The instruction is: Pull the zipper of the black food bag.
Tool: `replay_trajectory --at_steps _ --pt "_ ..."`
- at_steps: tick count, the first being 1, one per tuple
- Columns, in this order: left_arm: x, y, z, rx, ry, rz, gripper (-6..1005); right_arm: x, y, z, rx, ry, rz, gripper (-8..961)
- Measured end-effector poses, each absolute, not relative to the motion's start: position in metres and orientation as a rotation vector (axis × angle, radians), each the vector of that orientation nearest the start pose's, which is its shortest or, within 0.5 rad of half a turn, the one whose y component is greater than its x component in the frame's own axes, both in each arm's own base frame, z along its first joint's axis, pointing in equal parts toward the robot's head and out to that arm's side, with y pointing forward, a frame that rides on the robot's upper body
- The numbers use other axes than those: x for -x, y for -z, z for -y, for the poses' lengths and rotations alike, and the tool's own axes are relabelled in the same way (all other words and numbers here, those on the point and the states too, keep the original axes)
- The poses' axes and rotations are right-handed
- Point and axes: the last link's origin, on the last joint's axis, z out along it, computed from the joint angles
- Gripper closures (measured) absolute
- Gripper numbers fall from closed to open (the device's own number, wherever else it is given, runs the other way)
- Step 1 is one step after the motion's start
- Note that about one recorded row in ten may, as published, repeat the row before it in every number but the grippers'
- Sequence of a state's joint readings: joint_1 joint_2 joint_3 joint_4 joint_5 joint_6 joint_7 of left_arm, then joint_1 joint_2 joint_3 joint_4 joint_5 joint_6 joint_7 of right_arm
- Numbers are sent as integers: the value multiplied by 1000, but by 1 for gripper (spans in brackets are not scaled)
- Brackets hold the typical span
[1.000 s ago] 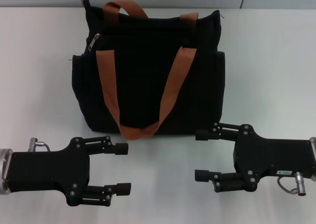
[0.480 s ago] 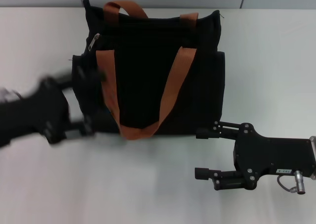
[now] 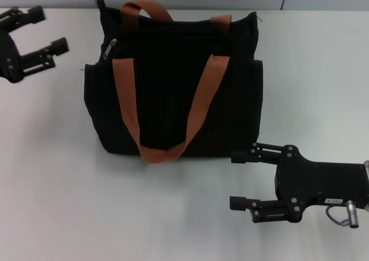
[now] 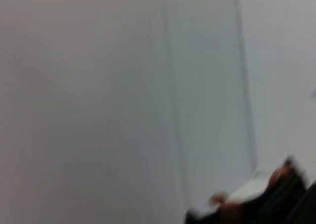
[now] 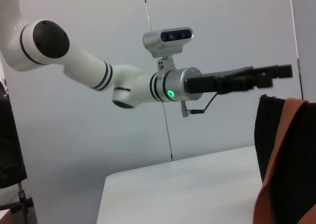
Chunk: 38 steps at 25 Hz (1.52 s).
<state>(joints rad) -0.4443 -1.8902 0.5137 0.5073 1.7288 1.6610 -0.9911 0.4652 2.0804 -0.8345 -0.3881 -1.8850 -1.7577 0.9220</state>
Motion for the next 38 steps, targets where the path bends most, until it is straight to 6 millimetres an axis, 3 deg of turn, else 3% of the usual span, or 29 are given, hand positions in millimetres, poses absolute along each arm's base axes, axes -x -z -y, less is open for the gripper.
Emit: replay_trajectory --at_steps 4,9,14,23,24,30,37,38 --pt "313 -98 -331 2418 679 223 295 -260 45 -256 2907 -1014 -258 155" --pt "305 -72 -334 2521 624 186 305 -259 45 -258 2900 -1017 -260 155" --pt "297 -51 -350 2502 559 152 315 -258 44 -259 2899 -1020 -270 155" --pt "294 -48 -362 2471 504 136 333 -258 43 -260 2898 -1016 -267 156" --pt "288 -48 -375 2446 469 96 335 -258 43 -261 2895 -1016 -265 156" --pt "283 -47 -373 2465 489 45 348 -257 41 -263 2874 -1025 -270 156" --pt "287 -44 -355 2397 580 6 362 -251 38 -269 2827 -1088 -282 156" --pt "287 -44 -354 2391 588 5 410 -249 37 -270 2810 -1120 -295 156"
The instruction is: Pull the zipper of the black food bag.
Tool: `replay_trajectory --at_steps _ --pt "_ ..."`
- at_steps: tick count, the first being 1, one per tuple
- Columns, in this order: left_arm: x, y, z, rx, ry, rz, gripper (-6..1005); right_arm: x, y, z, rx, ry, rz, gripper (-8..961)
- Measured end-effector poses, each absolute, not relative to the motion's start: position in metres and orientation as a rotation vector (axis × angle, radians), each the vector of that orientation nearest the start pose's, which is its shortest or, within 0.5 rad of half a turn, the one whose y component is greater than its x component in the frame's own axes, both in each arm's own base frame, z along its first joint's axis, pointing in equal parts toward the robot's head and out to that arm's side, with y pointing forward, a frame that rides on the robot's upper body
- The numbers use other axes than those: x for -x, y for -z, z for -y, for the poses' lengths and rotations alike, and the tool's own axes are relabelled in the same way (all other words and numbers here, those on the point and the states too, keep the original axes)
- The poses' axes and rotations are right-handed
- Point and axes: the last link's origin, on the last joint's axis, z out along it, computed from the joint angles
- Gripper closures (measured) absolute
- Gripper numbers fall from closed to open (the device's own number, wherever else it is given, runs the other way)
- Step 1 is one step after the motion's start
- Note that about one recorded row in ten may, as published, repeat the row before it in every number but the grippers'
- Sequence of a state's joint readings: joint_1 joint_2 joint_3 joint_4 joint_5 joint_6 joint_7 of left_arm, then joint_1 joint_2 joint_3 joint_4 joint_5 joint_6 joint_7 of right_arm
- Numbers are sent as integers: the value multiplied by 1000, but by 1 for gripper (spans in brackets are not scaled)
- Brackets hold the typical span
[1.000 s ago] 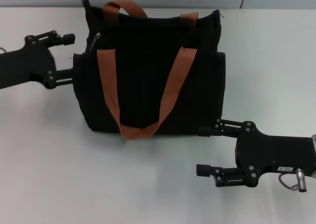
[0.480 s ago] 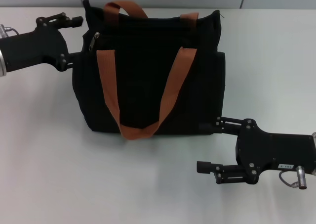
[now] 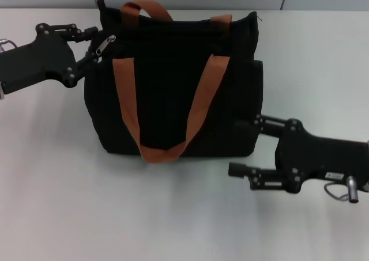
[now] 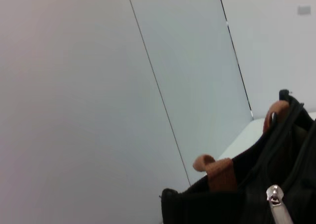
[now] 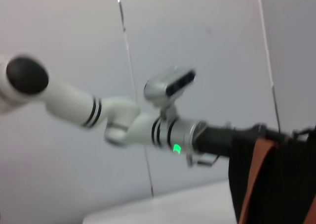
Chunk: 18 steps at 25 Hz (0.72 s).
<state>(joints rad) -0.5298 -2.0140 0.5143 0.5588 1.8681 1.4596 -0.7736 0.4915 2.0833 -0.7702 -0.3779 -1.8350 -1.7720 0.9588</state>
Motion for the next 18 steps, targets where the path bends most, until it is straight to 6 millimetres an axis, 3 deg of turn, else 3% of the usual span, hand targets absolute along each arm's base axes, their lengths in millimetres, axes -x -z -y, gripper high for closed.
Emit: replay_trajectory --at_steps 4,6,10,11,14,15,16,18 --pt "288 -45 -351 2359 610 -10 602 -230 23 -278 2718 -1351 -405 156" --pt "287 -45 -351 2350 616 -15 861 -225 19 -282 2698 -1406 -453 156" --pt "286 -45 -350 2326 637 -24 898 -200 8 -303 2703 -1545 -667 156" --pt "285 -44 -349 2318 643 -32 908 -186 7 -317 2733 -1549 -785 156" --pt "285 -43 -347 2303 648 -51 936 -164 8 -342 2775 -1472 -967 155" --pt "284 -42 -346 2302 650 -55 945 -164 8 -342 2775 -1472 -967 155" --pt "284 -42 -346 2300 652 -54 954 -149 12 -354 2811 -1400 -1047 155" --pt "285 -42 -345 2299 654 -53 973 -141 15 -359 2835 -1357 -1081 155"
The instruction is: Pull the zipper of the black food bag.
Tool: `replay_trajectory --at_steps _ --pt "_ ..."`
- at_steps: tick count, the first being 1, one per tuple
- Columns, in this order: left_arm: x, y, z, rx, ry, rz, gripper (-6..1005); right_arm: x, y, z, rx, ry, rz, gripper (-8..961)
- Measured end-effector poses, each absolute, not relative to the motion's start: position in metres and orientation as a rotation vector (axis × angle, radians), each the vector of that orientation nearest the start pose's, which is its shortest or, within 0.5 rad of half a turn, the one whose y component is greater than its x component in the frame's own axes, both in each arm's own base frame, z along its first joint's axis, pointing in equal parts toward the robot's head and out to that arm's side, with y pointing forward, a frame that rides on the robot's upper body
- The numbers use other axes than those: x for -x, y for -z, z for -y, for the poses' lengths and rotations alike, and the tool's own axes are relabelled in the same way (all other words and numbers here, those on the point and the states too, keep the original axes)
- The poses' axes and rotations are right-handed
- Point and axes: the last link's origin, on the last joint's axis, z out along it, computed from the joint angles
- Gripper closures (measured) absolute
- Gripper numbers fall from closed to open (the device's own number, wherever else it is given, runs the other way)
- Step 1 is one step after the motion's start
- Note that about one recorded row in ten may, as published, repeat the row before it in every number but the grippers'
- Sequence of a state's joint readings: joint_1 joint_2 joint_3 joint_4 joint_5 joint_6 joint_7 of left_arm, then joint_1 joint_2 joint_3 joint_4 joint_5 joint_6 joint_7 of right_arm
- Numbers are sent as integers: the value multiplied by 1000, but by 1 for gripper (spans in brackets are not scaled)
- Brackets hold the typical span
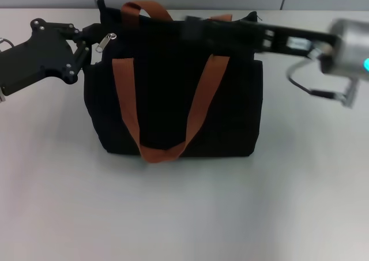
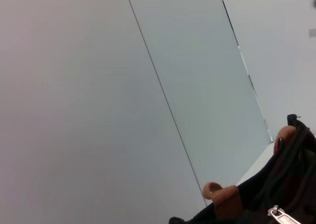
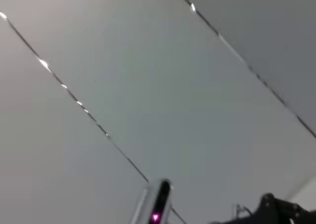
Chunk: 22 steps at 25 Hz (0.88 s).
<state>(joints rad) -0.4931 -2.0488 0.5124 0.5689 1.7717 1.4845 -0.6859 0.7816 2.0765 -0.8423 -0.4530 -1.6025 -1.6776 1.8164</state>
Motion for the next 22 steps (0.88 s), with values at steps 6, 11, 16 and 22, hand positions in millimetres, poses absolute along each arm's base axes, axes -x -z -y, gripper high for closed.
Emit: replay_trajectory --at_steps 6,11,16,22 --pt "284 -43 -341 2286 683 -52 972 -100 35 -382 2923 -1085 -1283 155" --pt "283 -44 -339 2277 690 -71 972 -79 48 -394 2916 -845 -1452 155" --pt "283 -43 -339 2277 691 -77 971 -69 57 -402 2881 -744 -1482 155" --pt "279 -44 -338 2268 722 -86 971 -63 66 -406 2855 -683 -1487 155"
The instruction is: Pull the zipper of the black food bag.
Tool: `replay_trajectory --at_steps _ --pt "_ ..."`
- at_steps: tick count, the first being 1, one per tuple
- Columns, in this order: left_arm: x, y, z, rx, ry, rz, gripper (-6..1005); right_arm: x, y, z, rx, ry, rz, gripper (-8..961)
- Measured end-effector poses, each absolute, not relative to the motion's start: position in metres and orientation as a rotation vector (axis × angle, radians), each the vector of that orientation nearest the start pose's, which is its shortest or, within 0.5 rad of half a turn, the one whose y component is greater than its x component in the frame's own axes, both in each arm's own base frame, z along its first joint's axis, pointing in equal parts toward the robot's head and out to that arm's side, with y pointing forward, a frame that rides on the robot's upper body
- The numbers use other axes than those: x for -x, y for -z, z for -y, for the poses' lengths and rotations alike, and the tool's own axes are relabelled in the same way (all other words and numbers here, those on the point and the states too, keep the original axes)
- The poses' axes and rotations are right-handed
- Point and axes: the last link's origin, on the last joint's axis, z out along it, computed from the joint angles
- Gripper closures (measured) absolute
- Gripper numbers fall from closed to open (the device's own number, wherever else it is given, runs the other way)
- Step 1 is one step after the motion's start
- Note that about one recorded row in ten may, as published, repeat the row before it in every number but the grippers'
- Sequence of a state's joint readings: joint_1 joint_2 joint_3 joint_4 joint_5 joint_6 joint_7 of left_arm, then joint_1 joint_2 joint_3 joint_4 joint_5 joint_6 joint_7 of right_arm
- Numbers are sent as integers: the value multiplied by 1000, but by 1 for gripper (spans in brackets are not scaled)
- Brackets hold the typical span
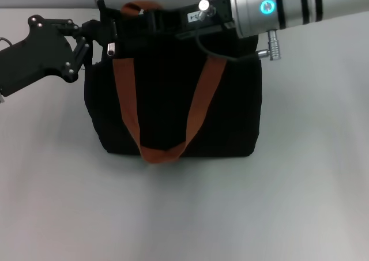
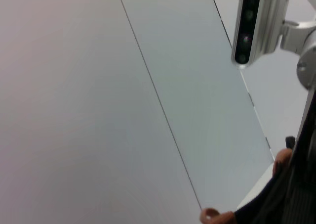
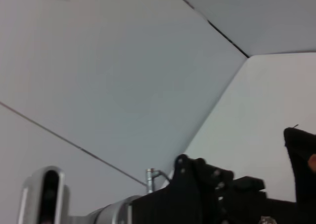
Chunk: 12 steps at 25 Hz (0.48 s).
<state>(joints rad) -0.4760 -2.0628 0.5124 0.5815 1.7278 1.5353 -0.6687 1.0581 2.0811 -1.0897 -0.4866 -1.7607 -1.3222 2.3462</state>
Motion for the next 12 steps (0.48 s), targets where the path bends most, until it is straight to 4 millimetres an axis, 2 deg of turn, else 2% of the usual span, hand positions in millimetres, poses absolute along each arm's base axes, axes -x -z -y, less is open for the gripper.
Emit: replay_trajectory --at_steps 12 --pt "272 -43 -341 2280 751 -95 970 -57 75 -411 2827 -648 -1456 158"
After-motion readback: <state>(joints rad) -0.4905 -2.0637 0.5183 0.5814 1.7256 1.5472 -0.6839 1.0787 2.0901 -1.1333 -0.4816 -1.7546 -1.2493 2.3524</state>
